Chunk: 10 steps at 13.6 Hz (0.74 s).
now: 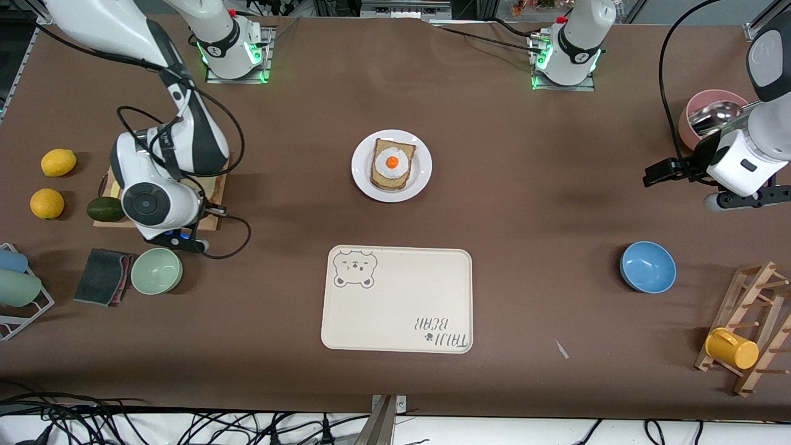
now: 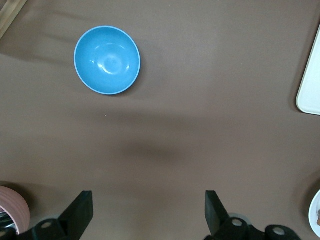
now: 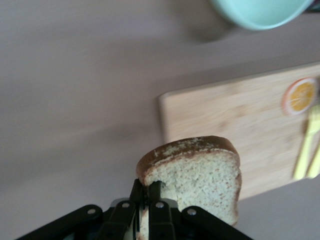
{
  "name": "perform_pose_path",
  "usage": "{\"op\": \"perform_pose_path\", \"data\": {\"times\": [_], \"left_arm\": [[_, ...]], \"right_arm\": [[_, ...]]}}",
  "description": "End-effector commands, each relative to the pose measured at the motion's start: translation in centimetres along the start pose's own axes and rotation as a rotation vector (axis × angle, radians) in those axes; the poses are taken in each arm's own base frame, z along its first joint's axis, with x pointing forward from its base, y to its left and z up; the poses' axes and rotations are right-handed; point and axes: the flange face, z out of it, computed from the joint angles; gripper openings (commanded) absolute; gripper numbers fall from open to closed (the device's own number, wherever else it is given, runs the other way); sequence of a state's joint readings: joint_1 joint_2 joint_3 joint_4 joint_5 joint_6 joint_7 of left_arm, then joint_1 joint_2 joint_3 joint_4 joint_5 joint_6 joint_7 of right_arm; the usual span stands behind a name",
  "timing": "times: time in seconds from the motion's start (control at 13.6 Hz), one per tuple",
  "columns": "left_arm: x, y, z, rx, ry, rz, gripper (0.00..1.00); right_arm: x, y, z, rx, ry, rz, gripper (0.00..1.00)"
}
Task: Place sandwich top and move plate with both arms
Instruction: 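Grasp the bread slice with the right gripper and lift it, then carry the bread over the plate and lower it onto the egg sandwich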
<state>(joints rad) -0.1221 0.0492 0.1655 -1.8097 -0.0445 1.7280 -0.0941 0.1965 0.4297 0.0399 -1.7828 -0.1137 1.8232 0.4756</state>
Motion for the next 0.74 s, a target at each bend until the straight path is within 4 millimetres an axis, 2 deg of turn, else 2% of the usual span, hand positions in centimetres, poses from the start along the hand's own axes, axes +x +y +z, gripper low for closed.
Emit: {"op": "perform_pose_path", "data": {"times": [0.0,0.07,0.15,0.29,0.37,0.44,0.59,0.66], "left_arm": [[-0.4,-0.4,0.2,-0.014,0.01,0.008,0.98],[-0.4,-0.4,0.2,-0.014,0.01,0.016,0.98],[-0.4,-0.4,0.3,-0.012,0.009,0.015,0.98],[-0.3,-0.3,0.5,-0.011,0.006,0.016,0.98],[-0.2,-0.4,0.6,-0.011,0.006,0.014,0.98],[-0.2,-0.4,1.0,-0.011,0.013,0.015,0.98],[-0.2,-0.5,2.0,-0.013,0.026,0.015,0.97],[-0.2,-0.5,2.1,-0.013,0.026,0.014,0.97]], "right_arm": [[-1.6,-5.8,-2.0,0.063,-0.052,-0.03,0.0],[-2.2,-7.6,-2.4,0.108,-0.07,0.002,0.0],[-2.6,-9.2,-1.9,0.125,-0.098,0.062,0.0],[-4.1,-13.8,-2.1,0.119,-0.08,0.07,0.0],[-4.6,-16.1,-3.0,0.142,-0.082,0.073,0.0],[-5.9,-18.4,-3.1,0.17,-0.11,0.092,0.0],[-8.3,-21.5,-3.4,0.195,-0.132,0.125,0.0],[-8.8,-22.4,-4.4,0.223,-0.137,0.149,0.0]]}}
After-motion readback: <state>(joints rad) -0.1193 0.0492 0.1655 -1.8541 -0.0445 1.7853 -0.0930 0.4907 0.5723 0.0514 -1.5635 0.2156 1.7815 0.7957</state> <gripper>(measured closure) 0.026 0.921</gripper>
